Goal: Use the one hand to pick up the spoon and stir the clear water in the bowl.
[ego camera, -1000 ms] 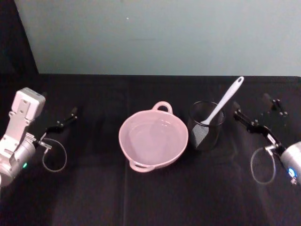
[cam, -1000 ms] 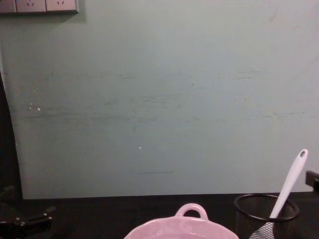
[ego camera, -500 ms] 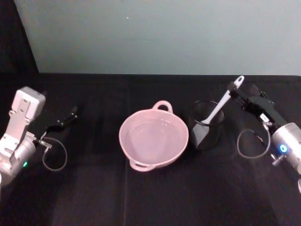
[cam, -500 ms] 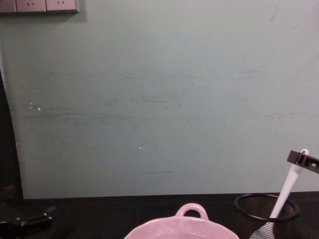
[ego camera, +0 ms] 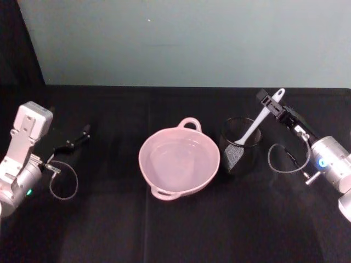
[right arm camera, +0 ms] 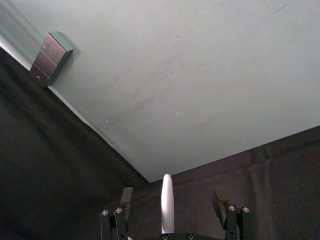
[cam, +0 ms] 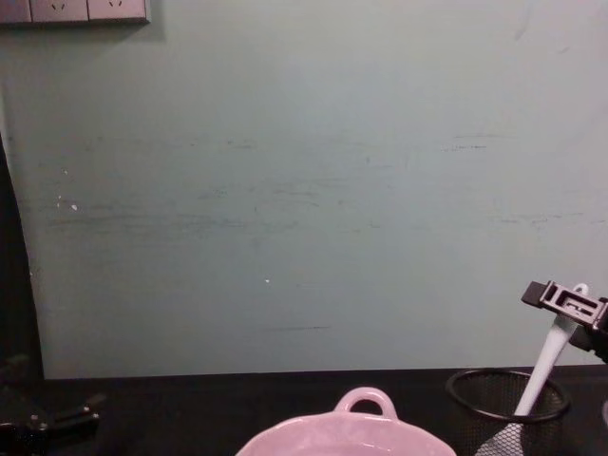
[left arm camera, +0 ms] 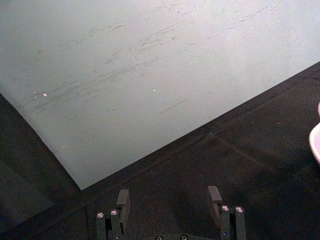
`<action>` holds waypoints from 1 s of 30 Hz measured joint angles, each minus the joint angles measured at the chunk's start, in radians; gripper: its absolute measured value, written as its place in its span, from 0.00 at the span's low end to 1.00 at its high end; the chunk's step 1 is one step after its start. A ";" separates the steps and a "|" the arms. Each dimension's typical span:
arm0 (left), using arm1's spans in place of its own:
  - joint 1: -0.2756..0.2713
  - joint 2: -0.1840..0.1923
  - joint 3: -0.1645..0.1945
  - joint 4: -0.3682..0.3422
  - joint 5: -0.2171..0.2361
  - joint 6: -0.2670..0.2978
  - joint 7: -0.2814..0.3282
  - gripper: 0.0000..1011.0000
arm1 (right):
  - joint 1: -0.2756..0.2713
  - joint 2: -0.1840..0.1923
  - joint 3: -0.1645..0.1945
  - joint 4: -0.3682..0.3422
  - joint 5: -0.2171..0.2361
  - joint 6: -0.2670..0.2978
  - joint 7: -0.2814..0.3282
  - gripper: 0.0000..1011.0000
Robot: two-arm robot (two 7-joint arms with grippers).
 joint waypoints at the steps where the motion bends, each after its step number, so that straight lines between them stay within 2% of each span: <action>1: 0.000 0.000 0.000 0.000 0.000 0.000 0.000 1.00 | 0.002 -0.001 -0.002 0.002 0.010 0.005 0.000 0.99; 11: 0.000 0.000 0.000 0.000 0.000 0.000 0.000 1.00 | 0.011 -0.001 -0.018 0.008 0.041 0.006 -0.010 0.99; 15: 0.000 0.000 0.000 0.000 0.000 0.000 0.000 1.00 | 0.008 0.008 -0.028 -0.001 0.047 0.002 -0.024 0.93; 23: 0.000 0.000 0.000 0.000 0.000 0.000 0.000 1.00 | 0.004 0.019 -0.039 -0.012 0.064 -0.009 -0.036 0.71; 24: 0.000 0.000 0.000 0.000 0.000 0.000 0.000 1.00 | 0.004 0.021 -0.041 -0.012 0.068 -0.011 -0.037 0.65; 27: 0.000 0.000 0.000 0.000 0.000 0.000 0.000 1.00 | 0.004 0.023 -0.045 -0.012 0.072 -0.013 -0.037 0.59; 28: 0.000 0.000 0.000 0.000 0.000 0.000 0.000 1.00 | 0.005 0.024 -0.046 -0.011 0.074 -0.014 -0.037 0.54; 30: 0.000 0.000 0.000 0.000 0.000 0.000 0.000 1.00 | 0.006 0.027 -0.050 -0.011 0.077 -0.015 -0.037 0.50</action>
